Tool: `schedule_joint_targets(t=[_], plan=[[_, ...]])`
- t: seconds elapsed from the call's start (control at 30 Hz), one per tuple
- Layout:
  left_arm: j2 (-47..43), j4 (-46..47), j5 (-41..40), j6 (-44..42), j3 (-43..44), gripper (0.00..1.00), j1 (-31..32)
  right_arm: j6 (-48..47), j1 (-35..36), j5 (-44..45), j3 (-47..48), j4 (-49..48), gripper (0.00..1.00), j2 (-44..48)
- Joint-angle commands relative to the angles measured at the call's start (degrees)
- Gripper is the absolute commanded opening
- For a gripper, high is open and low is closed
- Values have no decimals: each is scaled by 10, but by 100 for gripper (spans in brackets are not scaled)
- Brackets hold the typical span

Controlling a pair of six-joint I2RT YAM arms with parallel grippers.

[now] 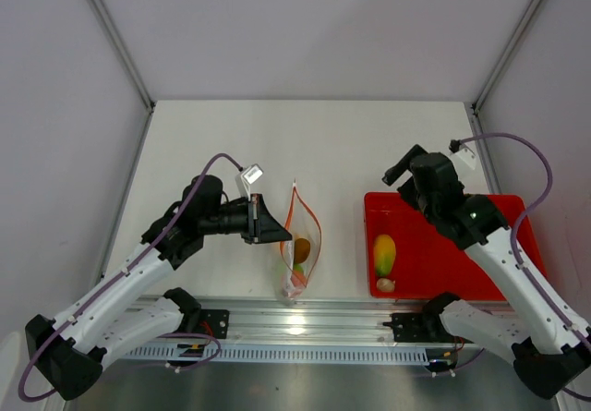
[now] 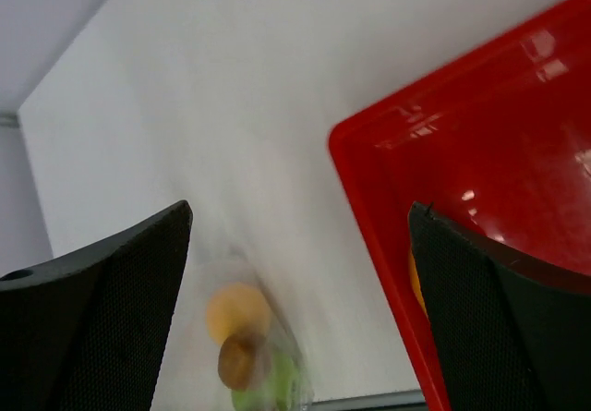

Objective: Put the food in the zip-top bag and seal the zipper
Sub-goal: Pick up the fake fruit from the bin.

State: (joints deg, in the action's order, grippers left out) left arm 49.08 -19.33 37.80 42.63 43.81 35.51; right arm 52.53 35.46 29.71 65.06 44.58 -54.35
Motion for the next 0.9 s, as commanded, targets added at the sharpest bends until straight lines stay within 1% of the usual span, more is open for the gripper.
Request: schedule_joint_targets(t=[0.0, 0.07, 0.2, 0.27, 0.4, 0.5, 0.87], plan=[[-9, 18, 10, 8, -6, 1, 2, 119, -67, -63, -6, 128, 99, -30], [-12, 18, 10, 7, -7, 0, 3, 130, -90, -86, -17, 151, 99, -44], [-15, 16, 8, 5, -11, 1, 2, 135, -103, -148, -67, 146, 99, -68], [-15, 16, 8, 5, -13, 0, 2, 143, -105, -166, -83, 140, 99, -69], [-17, 15, 8, 4, -9, 1, 2, 165, -106, -173, -113, 147, 98, -55], [-16, 13, 7, 2, -10, 1, 2, 170, -111, -168, -128, 149, 99, -43], [-21, 14, 6, 3, -14, 1, 3, 143, -123, -221, -182, 109, 99, -63]])
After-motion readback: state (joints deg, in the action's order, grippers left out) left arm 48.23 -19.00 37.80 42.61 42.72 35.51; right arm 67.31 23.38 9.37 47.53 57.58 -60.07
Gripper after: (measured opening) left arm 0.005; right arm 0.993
